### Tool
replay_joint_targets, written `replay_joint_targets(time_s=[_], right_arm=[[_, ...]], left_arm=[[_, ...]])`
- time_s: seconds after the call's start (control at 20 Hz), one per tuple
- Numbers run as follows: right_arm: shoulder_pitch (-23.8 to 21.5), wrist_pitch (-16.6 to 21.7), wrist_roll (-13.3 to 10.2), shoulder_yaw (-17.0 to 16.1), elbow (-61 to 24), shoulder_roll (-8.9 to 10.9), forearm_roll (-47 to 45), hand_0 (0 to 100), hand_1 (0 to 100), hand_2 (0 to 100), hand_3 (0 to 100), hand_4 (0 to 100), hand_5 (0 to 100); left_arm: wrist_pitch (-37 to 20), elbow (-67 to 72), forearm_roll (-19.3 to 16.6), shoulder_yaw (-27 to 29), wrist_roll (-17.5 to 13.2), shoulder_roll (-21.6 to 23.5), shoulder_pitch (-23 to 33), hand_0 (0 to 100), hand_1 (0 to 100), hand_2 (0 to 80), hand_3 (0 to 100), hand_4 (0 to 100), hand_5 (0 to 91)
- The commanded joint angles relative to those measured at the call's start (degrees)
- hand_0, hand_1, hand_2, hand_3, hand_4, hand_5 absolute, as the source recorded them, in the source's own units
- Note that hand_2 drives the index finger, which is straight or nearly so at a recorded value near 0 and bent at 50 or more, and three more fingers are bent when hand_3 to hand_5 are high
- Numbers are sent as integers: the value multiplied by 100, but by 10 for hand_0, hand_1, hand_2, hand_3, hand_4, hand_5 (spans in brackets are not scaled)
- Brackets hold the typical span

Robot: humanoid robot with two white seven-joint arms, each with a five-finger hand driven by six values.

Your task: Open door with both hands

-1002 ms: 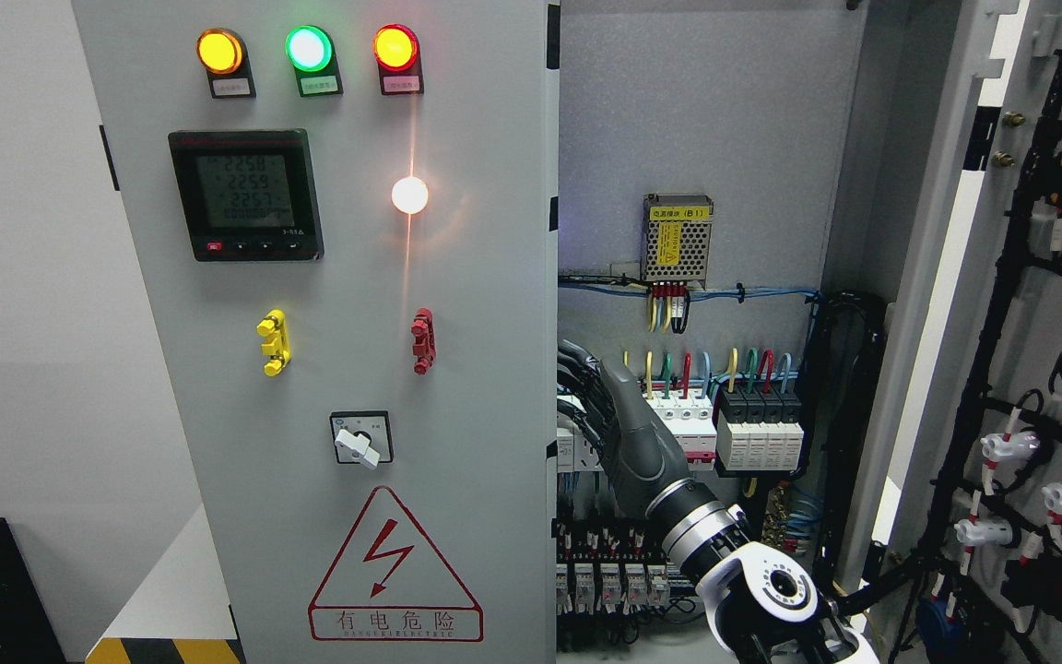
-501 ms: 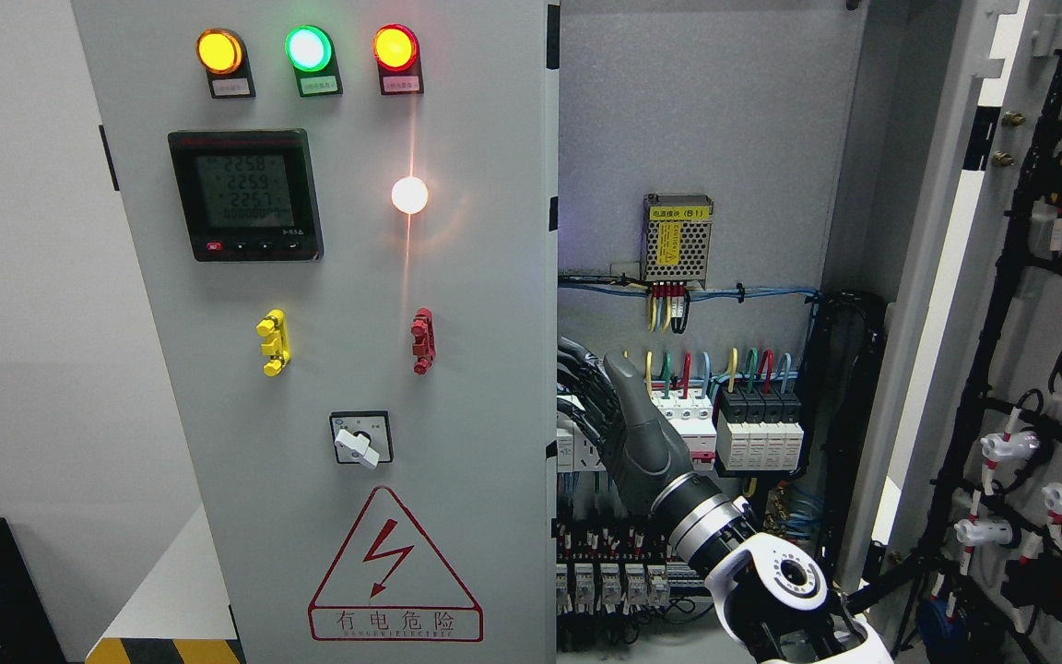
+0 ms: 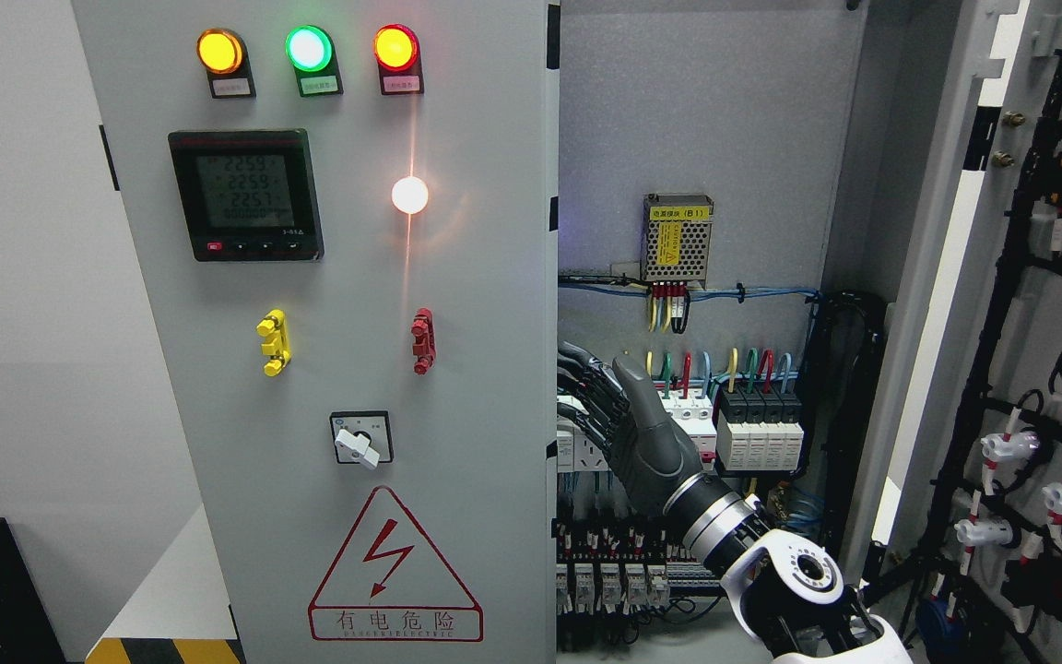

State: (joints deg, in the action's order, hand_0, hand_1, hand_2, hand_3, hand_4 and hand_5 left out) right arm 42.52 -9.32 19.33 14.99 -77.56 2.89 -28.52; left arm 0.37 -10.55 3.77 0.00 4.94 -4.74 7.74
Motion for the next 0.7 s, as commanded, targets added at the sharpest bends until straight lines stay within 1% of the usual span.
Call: replay_joint_targets(time_s=[0.0, 0.35, 0.4, 0.5, 0.55, 0.65], right_arm=[[90, -17, 36, -14, 118, 89, -22, 191, 0, 0, 0, 0, 0], [151, -17, 44, -14, 163, 81, -39, 190, 0, 0, 0, 0, 0], [169, -17, 123, -14, 163, 89, -39, 190, 0, 0, 0, 0, 0], [195, -26, 368, -14, 180, 72, -31, 190, 0, 0, 0, 0, 0], [196, -26, 422, -14, 189, 72, -31, 190, 0, 0, 0, 0, 0], [187, -26, 431, -5, 207, 72, -31, 190, 0, 0, 0, 0, 0]], left_arm=[[-1, 0, 1, 53, -2, -1, 0, 0, 0, 0, 0, 0, 0], [-1, 0, -8, 53, -2, -1, 0, 0, 0, 0, 0, 0, 0], [-1, 0, 1, 53, -2, -1, 0, 0, 0, 0, 0, 0, 0], [-1, 0, 1, 53, -2, 8, 0, 0, 0, 0, 0, 0, 0], [-1, 0, 1, 53, -2, 0, 0, 0, 0, 0, 0, 0, 0], [-1, 0, 1, 53, -2, -1, 0, 0, 0, 0, 0, 0, 0]])
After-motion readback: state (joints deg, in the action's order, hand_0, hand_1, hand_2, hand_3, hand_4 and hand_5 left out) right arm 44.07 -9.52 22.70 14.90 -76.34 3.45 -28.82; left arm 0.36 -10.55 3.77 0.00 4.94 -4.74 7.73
